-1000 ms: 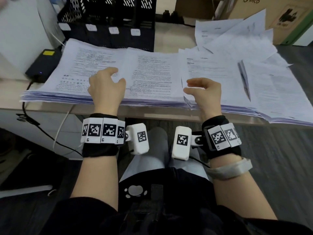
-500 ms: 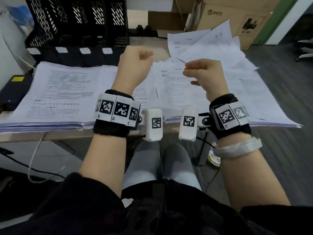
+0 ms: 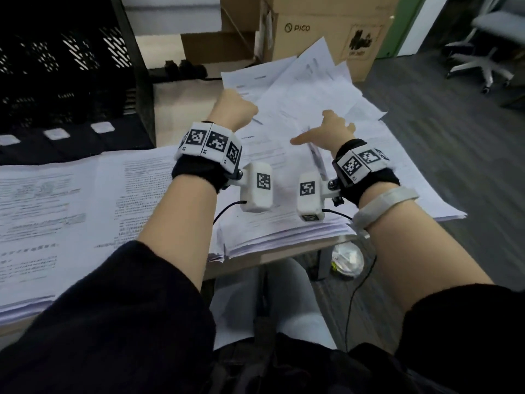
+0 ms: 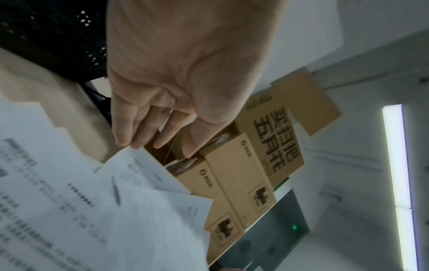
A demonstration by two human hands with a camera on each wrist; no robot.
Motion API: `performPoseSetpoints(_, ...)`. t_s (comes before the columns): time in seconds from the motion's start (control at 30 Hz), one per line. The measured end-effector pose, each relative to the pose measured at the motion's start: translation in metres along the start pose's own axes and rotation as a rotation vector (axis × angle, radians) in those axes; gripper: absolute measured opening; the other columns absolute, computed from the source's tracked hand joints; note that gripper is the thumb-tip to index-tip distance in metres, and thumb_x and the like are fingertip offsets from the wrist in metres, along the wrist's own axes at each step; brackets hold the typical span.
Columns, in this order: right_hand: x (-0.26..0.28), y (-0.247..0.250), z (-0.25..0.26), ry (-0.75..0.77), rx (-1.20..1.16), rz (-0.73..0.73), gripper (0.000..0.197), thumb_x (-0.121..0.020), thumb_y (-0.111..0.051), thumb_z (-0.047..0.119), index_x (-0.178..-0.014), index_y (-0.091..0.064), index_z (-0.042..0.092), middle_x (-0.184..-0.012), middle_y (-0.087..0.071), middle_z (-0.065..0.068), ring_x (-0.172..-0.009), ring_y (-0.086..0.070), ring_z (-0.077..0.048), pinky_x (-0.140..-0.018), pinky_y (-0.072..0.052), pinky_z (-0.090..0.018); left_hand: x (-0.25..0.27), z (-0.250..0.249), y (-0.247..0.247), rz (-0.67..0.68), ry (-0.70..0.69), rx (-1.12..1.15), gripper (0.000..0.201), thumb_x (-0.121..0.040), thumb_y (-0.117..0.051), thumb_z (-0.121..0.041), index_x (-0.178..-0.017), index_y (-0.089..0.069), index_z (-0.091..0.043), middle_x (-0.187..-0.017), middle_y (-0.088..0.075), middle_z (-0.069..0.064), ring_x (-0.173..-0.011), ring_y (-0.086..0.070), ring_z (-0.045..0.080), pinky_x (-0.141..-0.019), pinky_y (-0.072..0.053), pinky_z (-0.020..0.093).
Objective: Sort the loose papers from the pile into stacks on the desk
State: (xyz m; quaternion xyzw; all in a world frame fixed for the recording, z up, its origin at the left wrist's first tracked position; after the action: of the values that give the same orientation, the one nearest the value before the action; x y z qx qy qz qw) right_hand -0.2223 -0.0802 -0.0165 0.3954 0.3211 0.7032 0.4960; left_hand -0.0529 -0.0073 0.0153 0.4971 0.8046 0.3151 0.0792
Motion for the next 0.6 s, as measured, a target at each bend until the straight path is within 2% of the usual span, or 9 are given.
performPoseSetpoints(0.03, -0.006, -0.004, -0.005, -0.037, 0.107, 0.034, 0.104, -0.075, -0.070, 0.053, -0.148, -0.015, 0.005, -0.155, -0.017, -0.020, -0.146, -0.004, -0.036, -0.118, -0.003, -0.052, -0.009, 0.002, -0.007, 0.028, 0.014, -0.033, 0.018, -0.089, -0.052, -0.013, -0.097, -0.060, 0.002, -0.084, -0.058, 0.014, -0.075, -0.055, 0.026, -0.056, -0.042, 0.019)
performPoseSetpoints(0.07, -0.014, -0.009, -0.011, -0.074, 0.177, 0.073, 0.114, -0.071, -0.069, 0.061, -0.149, -0.008, 0.005, -0.157, -0.008, -0.021, -0.146, 0.002, -0.036, -0.117, 0.001, -0.056, -0.019, 0.005, -0.015, 0.046, 0.038, -0.070, 0.034, -0.089, -0.053, -0.015, -0.116, -0.055, 0.005, -0.106, -0.063, 0.019, -0.091, -0.059, 0.032, -0.062, -0.044, 0.023)
performPoseSetpoints(0.13, -0.030, -0.019, -0.021, -0.133, 0.252, 0.143, 0.131, -0.062, -0.068, 0.072, -0.150, 0.003, 0.006, -0.158, 0.006, -0.019, -0.145, 0.012, -0.038, -0.113, 0.003, -0.063, -0.035, 0.007, -0.027, 0.044, 0.061, -0.111, 0.043, -0.087, -0.054, -0.015, -0.125, -0.050, 0.006, -0.128, -0.056, 0.022, -0.101, -0.060, 0.034, -0.056, -0.037, 0.024)
performPoseSetpoints(0.2, -0.042, -0.025, -0.031, -0.159, 0.309, 0.187, 0.141, -0.056, -0.067, 0.077, -0.149, 0.011, 0.006, -0.158, 0.012, -0.019, -0.144, 0.016, -0.039, -0.112, 0.003, -0.066, -0.052, 0.009, -0.037, 0.024, 0.083, -0.119, 0.038, -0.087, -0.052, -0.011, -0.121, -0.051, 0.006, -0.129, -0.056, 0.023, -0.102, -0.059, 0.036, -0.052, -0.035, 0.026)
performPoseSetpoints(0.23, -0.045, -0.027, -0.033, -0.165, 0.320, 0.193, 0.144, -0.055, -0.068, 0.077, -0.148, 0.014, 0.006, -0.157, 0.015, -0.019, -0.144, 0.018, -0.039, -0.112, 0.003, -0.066, -0.059, 0.010, -0.041, 0.005, 0.096, -0.118, 0.037, -0.088, -0.051, -0.011, -0.121, -0.050, 0.006, -0.129, -0.056, 0.021, -0.102, -0.058, 0.035, -0.058, -0.041, 0.028)
performPoseSetpoints(0.3, -0.047, -0.031, -0.036, -0.172, 0.337, 0.203, 0.148, -0.052, -0.073, 0.074, -0.147, 0.019, 0.006, -0.156, 0.019, -0.021, -0.142, 0.022, -0.040, -0.112, 0.004, -0.065, -0.070, 0.014, -0.050, -0.013, 0.131, -0.152, 0.039, -0.090, -0.051, -0.013, -0.125, -0.046, 0.003, -0.130, -0.053, 0.017, -0.115, -0.053, 0.033, -0.083, -0.046, 0.033)
performPoseSetpoints(0.4, -0.047, -0.040, -0.041, -0.207, 0.368, 0.262, 0.151, -0.050, -0.074, 0.074, -0.147, 0.022, 0.008, -0.155, 0.023, -0.018, -0.142, 0.021, -0.043, -0.112, 0.000, -0.066, -0.086, 0.028, -0.065, 0.000, 0.249, -0.238, 0.058, -0.081, -0.053, -0.029, -0.132, -0.043, -0.003, -0.141, -0.043, 0.020, -0.133, -0.034, 0.038, -0.110, -0.032, 0.043)
performPoseSetpoints(0.5, -0.047, -0.045, -0.047, -0.200, 0.328, 0.327, 0.146, -0.054, -0.071, 0.075, -0.146, 0.022, 0.009, -0.155, 0.027, -0.014, -0.141, 0.021, -0.044, -0.113, -0.002, -0.065, -0.099, 0.041, -0.072, -0.043, 0.358, -0.275, 0.077, -0.084, -0.051, -0.044, -0.144, -0.024, -0.004, -0.152, -0.023, 0.021, -0.142, -0.016, 0.037, -0.116, -0.017, 0.053)
performPoseSetpoints(0.6, -0.044, -0.042, -0.048, -0.184, 0.306, 0.357, 0.145, -0.056, -0.070, 0.075, -0.146, 0.023, 0.009, -0.154, 0.029, -0.015, -0.140, 0.023, -0.044, -0.113, 0.000, -0.064, -0.108, 0.049, -0.069, -0.135, 0.346, -0.321, 0.084, -0.084, -0.053, -0.054, -0.143, -0.023, -0.001, -0.150, -0.026, 0.017, -0.141, -0.021, 0.033, -0.116, -0.017, 0.053)
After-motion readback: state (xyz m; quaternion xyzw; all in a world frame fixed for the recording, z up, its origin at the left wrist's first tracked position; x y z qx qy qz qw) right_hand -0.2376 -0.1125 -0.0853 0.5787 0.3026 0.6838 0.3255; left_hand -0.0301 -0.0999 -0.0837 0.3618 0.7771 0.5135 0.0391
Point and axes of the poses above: each hand's wrist, its own x-axis away from the middle knuckle, its own y-axis out of the back of the hand, z = x × y, the point moved 2 cm from there along -x, towards the middle knuckle
